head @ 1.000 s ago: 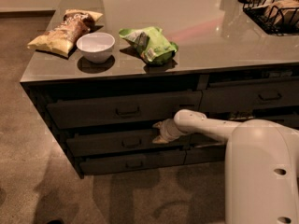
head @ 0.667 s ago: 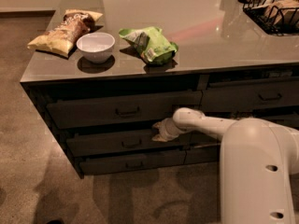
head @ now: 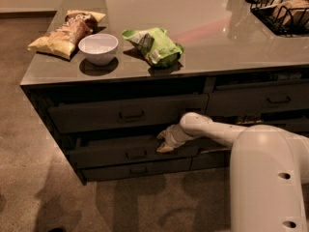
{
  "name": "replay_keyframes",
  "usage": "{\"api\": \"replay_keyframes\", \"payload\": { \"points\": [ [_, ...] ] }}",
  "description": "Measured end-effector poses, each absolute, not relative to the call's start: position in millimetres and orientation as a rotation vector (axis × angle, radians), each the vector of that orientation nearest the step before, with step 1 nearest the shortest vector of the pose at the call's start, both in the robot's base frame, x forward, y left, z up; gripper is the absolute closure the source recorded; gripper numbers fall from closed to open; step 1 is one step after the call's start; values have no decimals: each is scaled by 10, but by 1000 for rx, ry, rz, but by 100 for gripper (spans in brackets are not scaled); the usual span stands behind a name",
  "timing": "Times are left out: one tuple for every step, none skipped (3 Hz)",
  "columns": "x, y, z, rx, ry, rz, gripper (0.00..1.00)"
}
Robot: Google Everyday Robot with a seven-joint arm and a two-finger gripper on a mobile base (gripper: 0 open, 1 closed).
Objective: Open middle drawer
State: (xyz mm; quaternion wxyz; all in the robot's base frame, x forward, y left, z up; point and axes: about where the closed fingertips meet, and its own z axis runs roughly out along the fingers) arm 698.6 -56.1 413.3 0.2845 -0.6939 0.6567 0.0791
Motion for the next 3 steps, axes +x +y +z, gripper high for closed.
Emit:
{"api": "replay_keyframes", "payload": {
  "points": [
    [6986,-561,4159,-1856,1757,212,71],
    [6981,-553,4150,-1857,1757,214,44],
    [6971,-538,4134,-1860,1756,218,21]
  ]
}}
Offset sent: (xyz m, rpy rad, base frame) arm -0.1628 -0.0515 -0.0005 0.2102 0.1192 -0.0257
